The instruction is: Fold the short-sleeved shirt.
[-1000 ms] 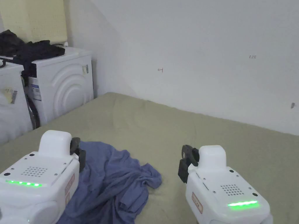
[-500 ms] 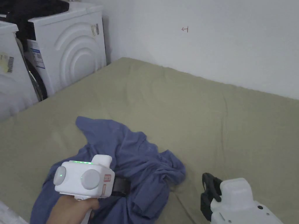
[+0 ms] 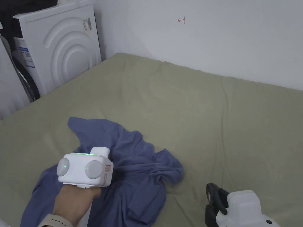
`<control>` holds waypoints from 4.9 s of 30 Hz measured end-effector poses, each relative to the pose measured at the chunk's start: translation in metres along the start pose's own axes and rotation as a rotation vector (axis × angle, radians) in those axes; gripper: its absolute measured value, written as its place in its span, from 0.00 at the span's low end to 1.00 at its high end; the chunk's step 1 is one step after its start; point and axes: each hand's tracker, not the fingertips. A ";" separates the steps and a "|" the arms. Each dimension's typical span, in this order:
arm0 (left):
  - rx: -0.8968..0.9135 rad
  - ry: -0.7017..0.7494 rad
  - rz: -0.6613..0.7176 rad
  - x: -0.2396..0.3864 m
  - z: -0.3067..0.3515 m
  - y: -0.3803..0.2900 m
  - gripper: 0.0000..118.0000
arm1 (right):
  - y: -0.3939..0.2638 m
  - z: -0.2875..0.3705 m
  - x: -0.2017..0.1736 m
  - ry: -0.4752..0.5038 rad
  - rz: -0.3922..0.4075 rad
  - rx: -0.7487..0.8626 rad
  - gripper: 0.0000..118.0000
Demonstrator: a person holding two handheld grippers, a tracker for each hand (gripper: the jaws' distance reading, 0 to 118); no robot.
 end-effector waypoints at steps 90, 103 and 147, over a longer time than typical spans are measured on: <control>-0.395 -0.087 -0.091 0.287 -0.040 0.038 0.82 | -0.088 0.222 0.177 -0.450 -0.291 -0.053 0.03; -0.327 -0.294 -0.108 0.278 -0.009 0.040 0.08 | -0.088 0.229 0.189 -0.436 -0.295 -0.046 0.03; 0.241 -0.457 -0.068 0.253 0.135 0.105 0.05 | 0.120 0.127 0.362 -0.249 -0.219 -0.171 0.08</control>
